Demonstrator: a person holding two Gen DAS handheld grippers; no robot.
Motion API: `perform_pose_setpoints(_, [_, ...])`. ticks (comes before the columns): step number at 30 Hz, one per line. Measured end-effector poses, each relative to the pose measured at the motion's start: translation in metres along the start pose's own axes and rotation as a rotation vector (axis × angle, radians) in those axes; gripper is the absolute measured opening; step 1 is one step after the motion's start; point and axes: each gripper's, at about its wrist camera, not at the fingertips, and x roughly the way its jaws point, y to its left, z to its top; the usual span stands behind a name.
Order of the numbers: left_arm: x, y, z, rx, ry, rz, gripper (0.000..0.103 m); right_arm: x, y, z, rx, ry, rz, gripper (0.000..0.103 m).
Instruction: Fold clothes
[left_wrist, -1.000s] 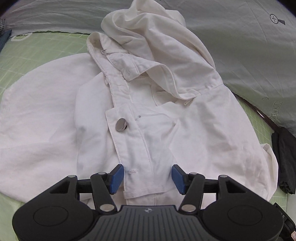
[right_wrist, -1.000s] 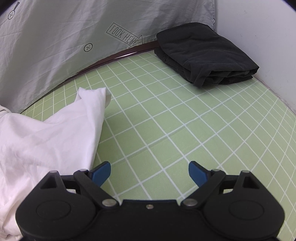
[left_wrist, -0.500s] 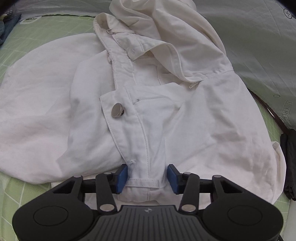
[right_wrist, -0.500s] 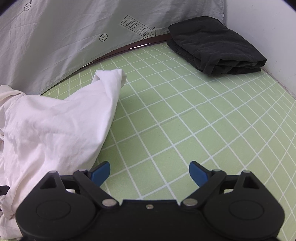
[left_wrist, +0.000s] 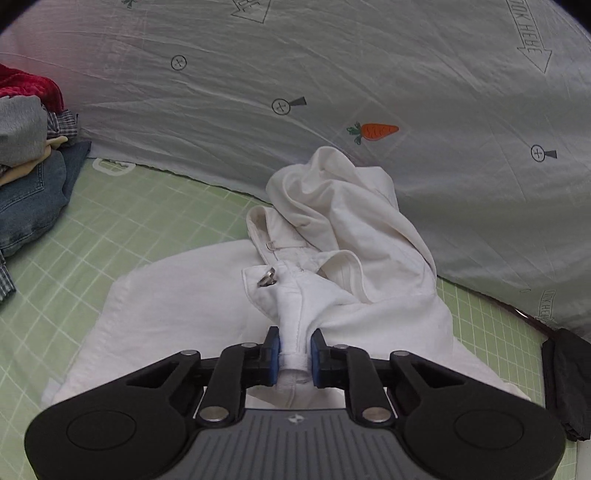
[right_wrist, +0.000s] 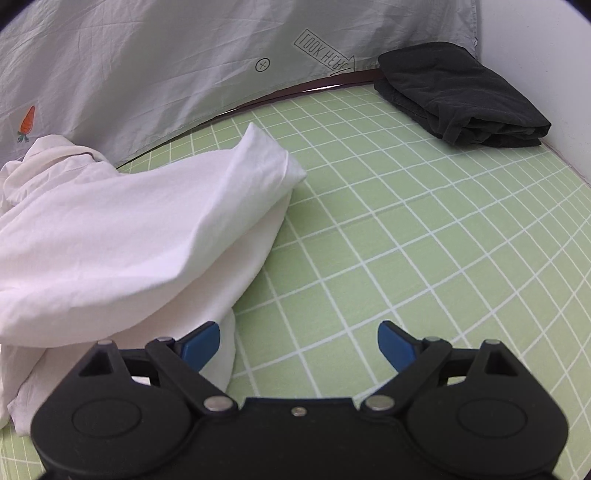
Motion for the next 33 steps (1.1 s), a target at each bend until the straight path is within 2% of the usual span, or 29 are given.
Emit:
perform_pose_setpoints(2, [-0.009, 0.024, 0.012, -0.009, -0.028, 0.018, 0.018, -0.009, 0.017, -0.011, -0.016, -0.012, -0.01, 0.093])
perform_pose_setpoints(6, [-0.021, 0.091, 0.021, -0.059, -0.035, 0.048, 0.018, -0.029, 0.048, -0.035, -0.001, -0.035, -0.011, 0.093])
perform_pose_setpoints(9, [-0.023, 0.145, 0.018, -0.093, -0.019, 0.073, 0.018, -0.034, 0.07, -0.048, 0.002, -0.046, -0.017, 0.094])
perform_pose_setpoints(11, [-0.02, 0.173, 0.013, -0.074, -0.01, 0.11, 0.018, -0.034, 0.084, -0.055, -0.003, -0.045, -0.035, 0.094])
perform_pose_setpoints(13, [-0.016, 0.194, 0.008, -0.046, 0.004, 0.143, 0.018, -0.033, 0.098, -0.061, -0.008, -0.044, -0.053, 0.094])
perform_pose_setpoints(18, [-0.002, 0.244, -0.003, -0.1, 0.089, 0.14, 0.019, -0.031, 0.128, -0.074, -0.014, -0.046, -0.1, 0.094])
perform_pose_setpoints(21, [0.009, 0.252, -0.008, -0.115, 0.133, 0.136, 0.019, -0.021, 0.125, -0.065, -0.042, -0.07, -0.152, 0.094])
perform_pose_setpoints(23, [0.013, 0.249, -0.01, -0.093, 0.139, 0.145, 0.019, -0.012, 0.124, -0.06, -0.081, -0.071, -0.149, 0.093])
perform_pose_setpoints(25, [0.015, 0.248, -0.014, -0.086, 0.142, 0.15, 0.019, -0.004, 0.123, -0.055, -0.115, -0.066, -0.132, 0.09])
perform_pose_setpoints(28, [0.015, 0.252, -0.019, -0.099, 0.142, 0.147, 0.019, 0.007, 0.123, -0.047, -0.14, -0.048, -0.088, 0.077])
perform_pose_setpoints(30, [0.013, 0.253, -0.023, -0.113, 0.136, 0.146, 0.019, 0.01, 0.122, -0.042, -0.152, -0.041, -0.071, 0.06])
perform_pose_setpoints(32, [0.01, 0.252, -0.027, -0.121, 0.128, 0.156, 0.019, 0.012, 0.12, -0.037, -0.163, -0.035, -0.056, 0.053])
perform_pose_setpoints(33, [0.008, 0.25, -0.029, -0.123, 0.123, 0.164, 0.019, 0.013, 0.12, -0.034, -0.169, -0.032, -0.049, 0.044])
